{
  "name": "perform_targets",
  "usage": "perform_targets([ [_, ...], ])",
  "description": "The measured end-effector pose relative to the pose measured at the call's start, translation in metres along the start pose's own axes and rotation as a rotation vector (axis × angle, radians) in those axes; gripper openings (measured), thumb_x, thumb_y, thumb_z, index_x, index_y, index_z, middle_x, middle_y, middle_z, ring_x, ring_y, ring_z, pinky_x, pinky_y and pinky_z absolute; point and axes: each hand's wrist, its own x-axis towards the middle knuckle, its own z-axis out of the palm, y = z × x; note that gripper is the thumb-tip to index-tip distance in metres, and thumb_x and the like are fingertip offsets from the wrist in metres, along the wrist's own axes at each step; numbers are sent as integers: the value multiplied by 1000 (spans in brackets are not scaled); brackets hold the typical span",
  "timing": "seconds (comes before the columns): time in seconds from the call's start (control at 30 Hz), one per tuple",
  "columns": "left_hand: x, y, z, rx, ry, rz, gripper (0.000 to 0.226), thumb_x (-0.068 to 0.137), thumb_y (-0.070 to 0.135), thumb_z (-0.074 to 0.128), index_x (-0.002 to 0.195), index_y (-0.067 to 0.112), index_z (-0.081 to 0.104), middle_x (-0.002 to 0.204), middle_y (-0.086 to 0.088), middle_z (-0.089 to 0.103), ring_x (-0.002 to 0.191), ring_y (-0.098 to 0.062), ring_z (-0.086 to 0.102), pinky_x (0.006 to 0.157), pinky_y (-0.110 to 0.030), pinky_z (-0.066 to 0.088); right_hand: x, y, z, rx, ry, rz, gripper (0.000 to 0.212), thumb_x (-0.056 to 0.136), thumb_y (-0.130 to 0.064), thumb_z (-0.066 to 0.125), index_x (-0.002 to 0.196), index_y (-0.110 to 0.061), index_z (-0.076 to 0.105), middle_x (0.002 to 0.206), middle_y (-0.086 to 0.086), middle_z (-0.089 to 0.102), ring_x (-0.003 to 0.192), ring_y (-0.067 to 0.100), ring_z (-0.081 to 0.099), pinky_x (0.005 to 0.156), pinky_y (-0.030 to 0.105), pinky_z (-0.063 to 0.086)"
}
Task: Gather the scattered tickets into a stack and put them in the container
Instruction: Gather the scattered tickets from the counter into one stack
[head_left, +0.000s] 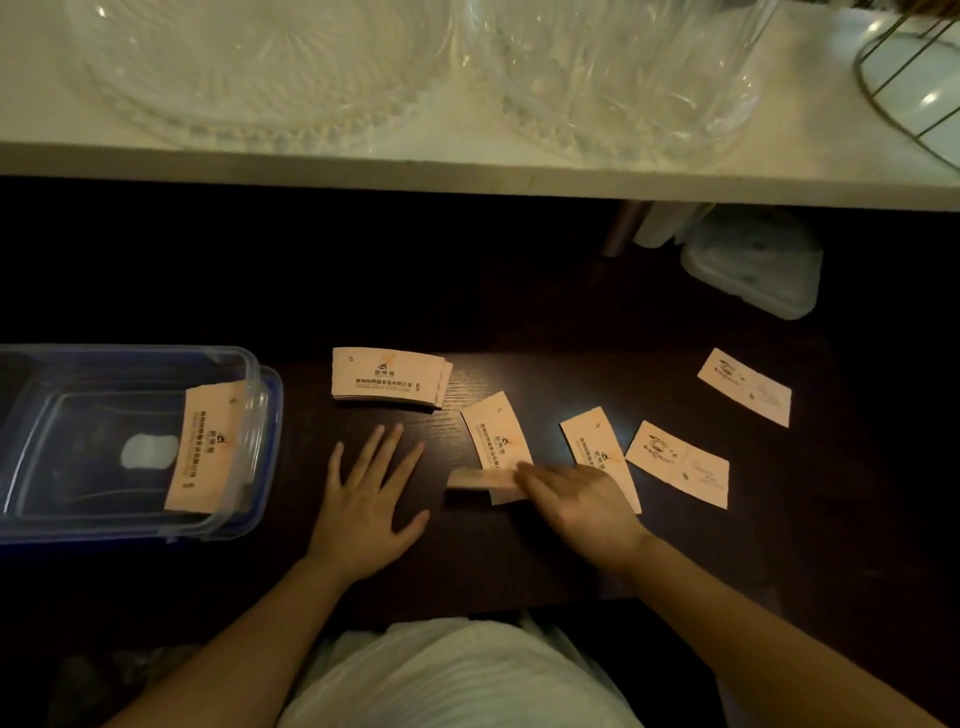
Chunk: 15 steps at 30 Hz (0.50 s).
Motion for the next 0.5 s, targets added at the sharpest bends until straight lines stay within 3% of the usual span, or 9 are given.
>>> perform_targets([
  [0.07,0,0,-1,-30,-12,-5,79,76,63,38,144,30,16,156,-4,12,143,-20,2,112,-54,3,6,0,-10,181,58,230,22,77,-13,70,97,-11,62,81,10,72,66,26,66,52,34,54],
  [0.13,0,0,-3,-101,-20,-28,79,77,62,41,144,32,12,157,0,3,142,-15,-8,113,-49,-7,10,-2,-15,417,125,493,7,87,-15,58,92,-13,62,83,8,71,69,24,65,54,36,54],
  [0.2,3,4,-12,-306,-28,-71,77,79,53,50,144,31,15,157,2,5,140,-9,-8,113,-43,-7,13,-2,-15,637,131,662,14,92,-22,49,94,-17,63,93,1,69,77,15,64,57,27,54],
  [0.23,4,8,-20,-489,-3,-129,74,80,46,55,143,29,21,156,2,13,139,-8,1,114,-41,1,15,-1,-16,732,99,700,14,93,-23,49,94,-21,62,93,-3,67,78,9,62,57,19,52],
  [0.3,7,18,-42,-955,69,-288,66,81,31,62,139,26,32,145,1,36,133,-10,28,107,-35,27,20,-2,-20,872,34,696,11,93,-24,49,90,-29,59,89,-13,61,76,-1,58,55,11,46],
  [0.37,12,28,-61,-1284,38,-362,60,82,25,62,136,25,37,128,4,50,115,-9,49,92,-31,45,27,-4,-26,969,8,650,14,93,-24,49,87,-34,57,84,-19,58,76,-2,58,57,11,48],
  [0.5,18,39,-83,-1441,-92,-426,32,83,20,59,115,22,55,95,6,68,85,-7,67,63,-21,53,41,-9,-35,1013,-71,533,17,93,-27,49,85,-39,57,81,-26,56,74,-6,59,57,13,51],
])
